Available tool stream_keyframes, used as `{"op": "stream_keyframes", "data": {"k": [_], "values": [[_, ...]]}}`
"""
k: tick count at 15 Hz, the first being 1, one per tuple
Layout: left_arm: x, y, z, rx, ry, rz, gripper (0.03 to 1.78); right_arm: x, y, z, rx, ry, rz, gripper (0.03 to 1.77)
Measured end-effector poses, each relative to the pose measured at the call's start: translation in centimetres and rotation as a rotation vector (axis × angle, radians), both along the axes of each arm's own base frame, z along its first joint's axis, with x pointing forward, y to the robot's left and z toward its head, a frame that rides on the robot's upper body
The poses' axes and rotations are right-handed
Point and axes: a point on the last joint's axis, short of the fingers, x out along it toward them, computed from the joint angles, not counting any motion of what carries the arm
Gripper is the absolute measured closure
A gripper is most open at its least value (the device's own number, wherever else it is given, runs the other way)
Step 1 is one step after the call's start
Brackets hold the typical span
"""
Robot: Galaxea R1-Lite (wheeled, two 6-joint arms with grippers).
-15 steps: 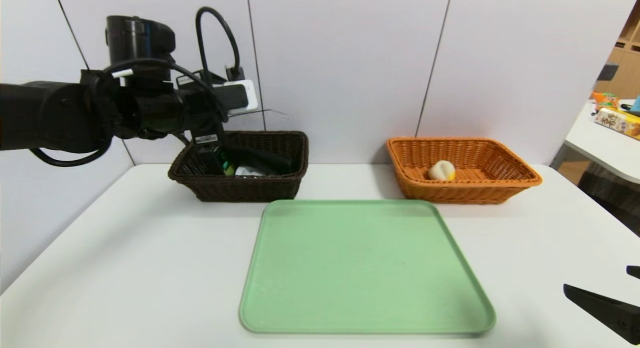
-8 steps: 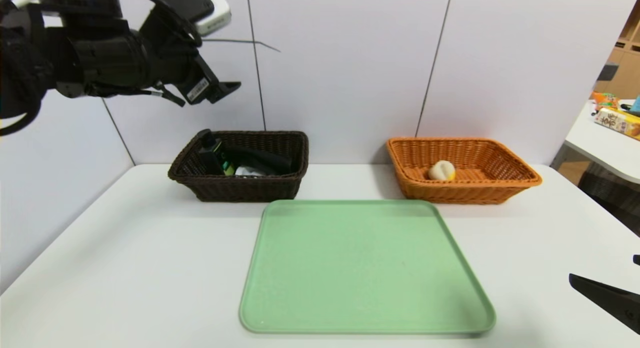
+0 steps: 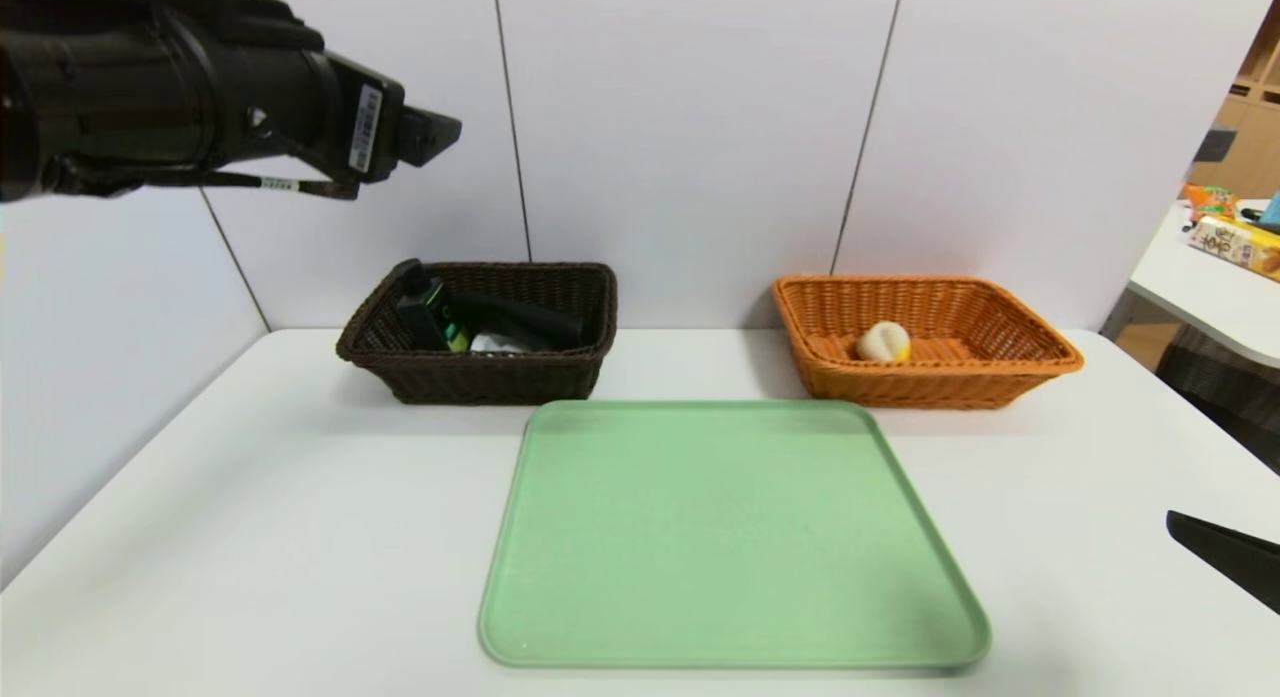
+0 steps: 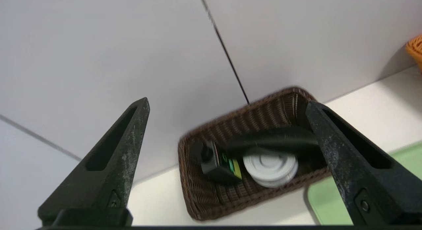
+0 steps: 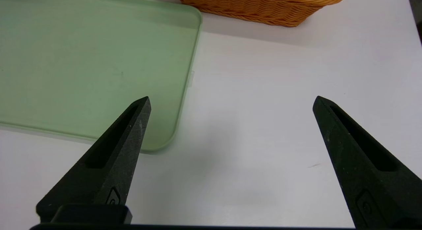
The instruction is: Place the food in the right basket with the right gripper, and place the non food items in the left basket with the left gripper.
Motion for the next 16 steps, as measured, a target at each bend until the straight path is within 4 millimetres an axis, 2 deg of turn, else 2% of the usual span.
{"op": "stream_keyframes", "data": {"k": [5, 9, 12, 16], "values": [[-5.3, 2.9, -5.3, -0.115, 0.140, 0.096, 0.12, -0.2, -0.4, -0.2, -0.025, -0.007, -0.069, 0.10], [-8.8, 6.1, -8.3, -0.166, 0.168, 0.210, 0.12, -0.4, -1.1, 0.0, -0.035, -0.030, -0.147, 0.10], [-11.3, 8.6, -9.9, -0.185, 0.159, 0.297, 0.12, -0.4, -1.7, 0.3, -0.025, -0.047, -0.225, 0.10], [-14.4, 10.8, -11.5, -0.219, 0.120, 0.374, 0.12, -0.8, -2.4, 0.7, -0.005, -0.104, -0.325, 0.10]]}}
